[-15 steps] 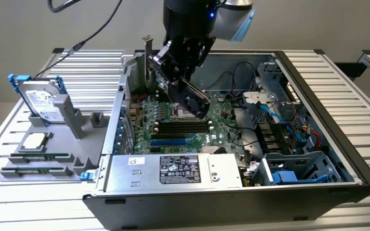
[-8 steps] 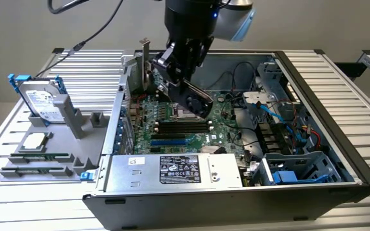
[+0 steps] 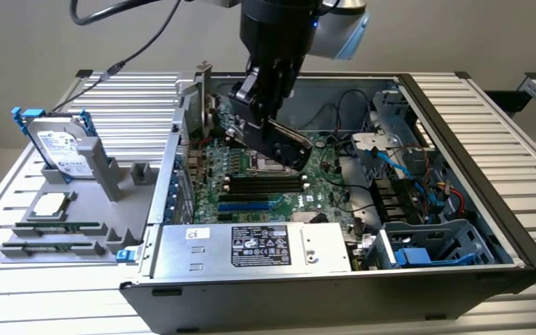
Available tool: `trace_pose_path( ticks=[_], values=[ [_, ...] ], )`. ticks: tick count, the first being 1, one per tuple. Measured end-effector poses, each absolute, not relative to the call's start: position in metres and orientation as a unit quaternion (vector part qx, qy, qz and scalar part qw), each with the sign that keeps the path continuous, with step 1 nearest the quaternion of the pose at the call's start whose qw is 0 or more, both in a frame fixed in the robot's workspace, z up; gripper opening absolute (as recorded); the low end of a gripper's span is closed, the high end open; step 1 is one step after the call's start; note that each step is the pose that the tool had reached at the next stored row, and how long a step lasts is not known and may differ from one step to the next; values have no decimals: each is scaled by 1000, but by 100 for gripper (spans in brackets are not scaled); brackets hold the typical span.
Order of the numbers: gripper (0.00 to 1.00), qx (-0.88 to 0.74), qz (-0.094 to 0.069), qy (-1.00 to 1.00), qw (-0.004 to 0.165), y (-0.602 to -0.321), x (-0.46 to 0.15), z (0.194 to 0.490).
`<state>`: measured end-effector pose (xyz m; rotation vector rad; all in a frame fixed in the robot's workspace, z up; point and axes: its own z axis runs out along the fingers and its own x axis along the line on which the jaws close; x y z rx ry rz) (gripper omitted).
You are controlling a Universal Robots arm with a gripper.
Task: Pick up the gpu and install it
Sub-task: 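Pick up the gpu and move the gpu toward the slot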
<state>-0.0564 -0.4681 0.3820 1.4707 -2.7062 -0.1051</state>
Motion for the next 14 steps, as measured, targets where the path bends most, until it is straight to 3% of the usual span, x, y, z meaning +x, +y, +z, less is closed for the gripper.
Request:
trace_pose_path(
  ticks=[14],
  values=[
    [27, 583, -25, -812, 25, -468, -56, 380]
  ],
)
